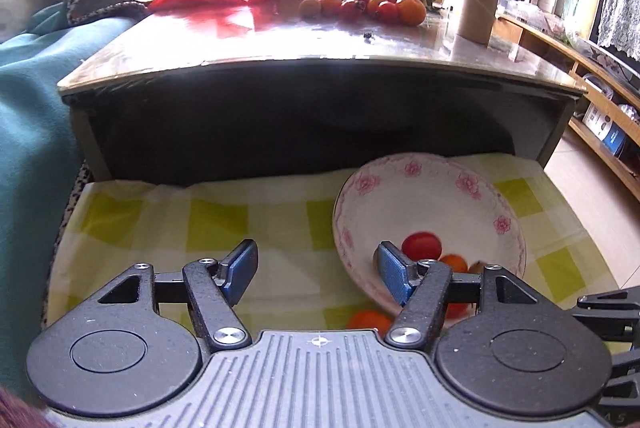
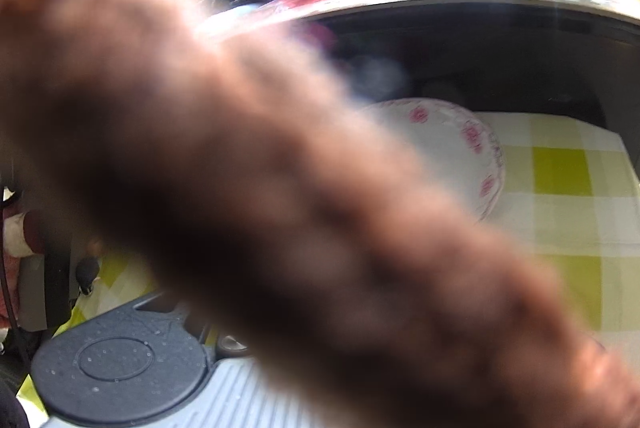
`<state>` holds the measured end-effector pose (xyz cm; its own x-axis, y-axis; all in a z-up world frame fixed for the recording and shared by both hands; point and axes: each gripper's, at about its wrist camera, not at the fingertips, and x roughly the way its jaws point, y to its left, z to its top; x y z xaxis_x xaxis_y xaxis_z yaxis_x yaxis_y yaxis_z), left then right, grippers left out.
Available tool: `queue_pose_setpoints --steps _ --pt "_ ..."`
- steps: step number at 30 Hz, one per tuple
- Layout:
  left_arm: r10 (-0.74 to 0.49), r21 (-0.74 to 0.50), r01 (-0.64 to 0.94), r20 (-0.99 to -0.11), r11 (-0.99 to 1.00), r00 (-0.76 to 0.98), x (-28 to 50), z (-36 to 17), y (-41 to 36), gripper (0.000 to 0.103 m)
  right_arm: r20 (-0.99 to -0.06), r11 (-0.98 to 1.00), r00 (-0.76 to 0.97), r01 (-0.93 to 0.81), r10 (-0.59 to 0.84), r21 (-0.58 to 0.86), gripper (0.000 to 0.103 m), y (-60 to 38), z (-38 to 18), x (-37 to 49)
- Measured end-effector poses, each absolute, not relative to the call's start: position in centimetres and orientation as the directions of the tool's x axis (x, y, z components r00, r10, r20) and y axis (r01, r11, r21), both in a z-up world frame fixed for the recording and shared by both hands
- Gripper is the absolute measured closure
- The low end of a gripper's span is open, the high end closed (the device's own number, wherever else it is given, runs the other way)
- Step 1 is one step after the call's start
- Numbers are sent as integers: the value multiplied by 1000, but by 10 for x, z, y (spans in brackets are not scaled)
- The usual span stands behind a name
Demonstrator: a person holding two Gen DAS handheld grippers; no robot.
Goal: Organize fruits
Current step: 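Reach the right tool to the tangerine, close on it and lift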
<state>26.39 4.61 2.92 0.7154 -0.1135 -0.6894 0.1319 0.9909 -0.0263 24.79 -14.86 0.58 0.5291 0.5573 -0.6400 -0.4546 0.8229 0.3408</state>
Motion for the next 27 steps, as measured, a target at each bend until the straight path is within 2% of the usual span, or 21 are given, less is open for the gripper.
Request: queue_pose_setpoints --steps 4,9,12,15,19,27 --pt "-88 -4 127 -743 992 664 238 19 62 26 -647 781 454 -477 612 404 74 -139 -2 242" --pt "-102 -17 146 -795 989 598 218 5 72 26 -658 770 430 -501 618 396 72 -125 -10 240" --pt "-105 9 189 -803 982 587 213 1 75 26 -649 780 456 -496 608 382 63 -114 -12 240" --pt "-120 5 208 -801 978 587 214 3 78 24 -628 798 502 -468 594 380 60 -104 -16 246" --pt "-125 16 225 -793 974 596 217 4 84 24 -610 815 541 -413 579 406 60 -90 -24 258" --pt "-132 13 245 -812 970 569 223 -11 87 24 -590 851 614 -406 524 333 60 -64 -33 264"
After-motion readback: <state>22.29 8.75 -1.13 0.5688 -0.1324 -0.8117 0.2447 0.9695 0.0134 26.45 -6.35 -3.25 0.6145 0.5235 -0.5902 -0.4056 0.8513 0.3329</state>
